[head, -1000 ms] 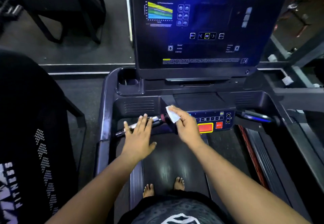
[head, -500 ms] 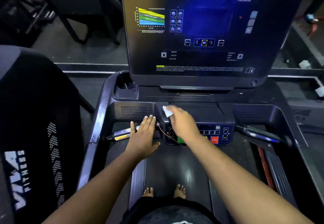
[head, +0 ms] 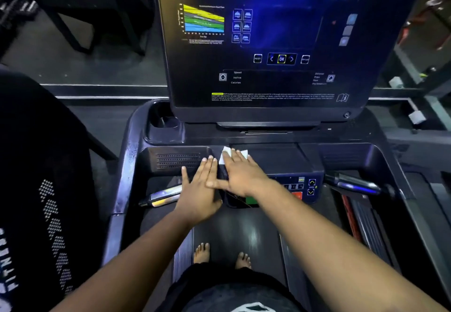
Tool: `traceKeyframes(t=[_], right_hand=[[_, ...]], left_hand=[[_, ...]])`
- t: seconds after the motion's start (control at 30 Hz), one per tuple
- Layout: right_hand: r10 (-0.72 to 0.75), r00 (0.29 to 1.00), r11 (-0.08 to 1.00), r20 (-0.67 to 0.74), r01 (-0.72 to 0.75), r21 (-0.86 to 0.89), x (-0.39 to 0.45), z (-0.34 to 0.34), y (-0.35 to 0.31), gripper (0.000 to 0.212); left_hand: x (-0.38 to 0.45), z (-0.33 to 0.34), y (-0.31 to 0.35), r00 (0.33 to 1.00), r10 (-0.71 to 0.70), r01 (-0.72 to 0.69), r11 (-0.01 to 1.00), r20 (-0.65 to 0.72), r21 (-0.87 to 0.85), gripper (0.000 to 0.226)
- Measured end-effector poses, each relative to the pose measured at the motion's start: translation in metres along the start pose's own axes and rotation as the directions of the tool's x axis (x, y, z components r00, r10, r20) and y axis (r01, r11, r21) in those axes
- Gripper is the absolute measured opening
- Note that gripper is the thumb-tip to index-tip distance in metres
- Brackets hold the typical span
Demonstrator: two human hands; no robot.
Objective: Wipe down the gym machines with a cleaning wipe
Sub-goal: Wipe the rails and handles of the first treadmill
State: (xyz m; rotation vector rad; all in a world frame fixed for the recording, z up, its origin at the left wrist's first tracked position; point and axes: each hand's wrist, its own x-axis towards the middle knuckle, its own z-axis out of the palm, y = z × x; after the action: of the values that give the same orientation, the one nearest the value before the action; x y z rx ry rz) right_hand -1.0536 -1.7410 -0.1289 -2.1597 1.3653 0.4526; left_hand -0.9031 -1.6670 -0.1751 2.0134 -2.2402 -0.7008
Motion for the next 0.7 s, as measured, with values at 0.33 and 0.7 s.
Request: traceKeyframes(t=[0.33,0.7], right_hand=[[0.150,0.988,0.986,-0.032,-0.152,-0.068,-0.017,-0.007,0.025,0.129],[0.291,0.944,0.938,-0.154,-0.314,-0.148,-0.055,-0.004,0.110,0.139]], left_hand=[[0.004,-0.004,0.001,0.997,0.054,-0.055,0.998,0.055,0.013,0.127],[0.011,-0.002,0.019,0.998,0.058,-0.059,0.997,-0.016,-0.042,0.120]])
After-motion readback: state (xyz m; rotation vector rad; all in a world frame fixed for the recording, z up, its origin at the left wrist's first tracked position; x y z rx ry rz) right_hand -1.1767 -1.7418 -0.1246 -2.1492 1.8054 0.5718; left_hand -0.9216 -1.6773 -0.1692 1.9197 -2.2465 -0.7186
